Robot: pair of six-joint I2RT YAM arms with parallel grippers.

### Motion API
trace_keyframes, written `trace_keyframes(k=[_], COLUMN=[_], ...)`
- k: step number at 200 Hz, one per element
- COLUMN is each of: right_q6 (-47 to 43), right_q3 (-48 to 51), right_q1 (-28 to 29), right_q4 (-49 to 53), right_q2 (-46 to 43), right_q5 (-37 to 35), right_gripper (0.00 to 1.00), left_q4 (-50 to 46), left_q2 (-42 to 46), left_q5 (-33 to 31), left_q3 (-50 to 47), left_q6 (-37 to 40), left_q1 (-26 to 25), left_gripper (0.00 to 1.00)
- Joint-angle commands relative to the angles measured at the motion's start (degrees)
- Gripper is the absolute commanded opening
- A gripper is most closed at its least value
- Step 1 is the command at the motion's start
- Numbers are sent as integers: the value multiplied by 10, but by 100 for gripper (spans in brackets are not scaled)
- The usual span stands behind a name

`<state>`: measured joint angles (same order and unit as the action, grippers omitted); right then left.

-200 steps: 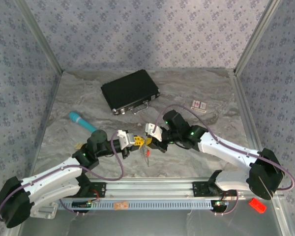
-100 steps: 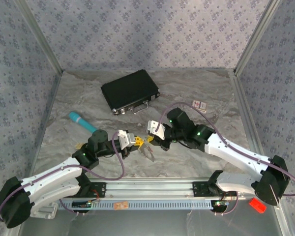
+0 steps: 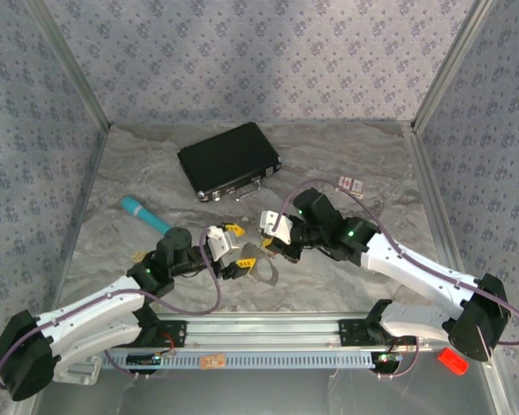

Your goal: Put the keys on the keyring

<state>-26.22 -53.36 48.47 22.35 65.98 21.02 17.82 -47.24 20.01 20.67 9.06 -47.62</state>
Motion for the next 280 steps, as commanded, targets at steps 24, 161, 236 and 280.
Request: trace_keyframes(k=[24, 161, 236, 280], right_q6=[-24, 80, -29, -50], right_q3=[-54, -162, -85, -53], right_q1=[7, 38, 25, 35], right_q4=[16, -138, 60, 99], right_q2=[13, 235, 238, 249], right_q5=[-10, -23, -200, -297], right_gripper=[0, 0, 0, 1], left_q4=[-4, -262, -235, -231], left_q2=[84, 336, 309, 281], left_q5=[-172, -546, -543, -540], left_q3=[-14, 47, 32, 31], left_q6=[-31, -184, -178, -182], left_q1=[7, 88, 93, 98], left_gripper=[100, 100, 100, 100])
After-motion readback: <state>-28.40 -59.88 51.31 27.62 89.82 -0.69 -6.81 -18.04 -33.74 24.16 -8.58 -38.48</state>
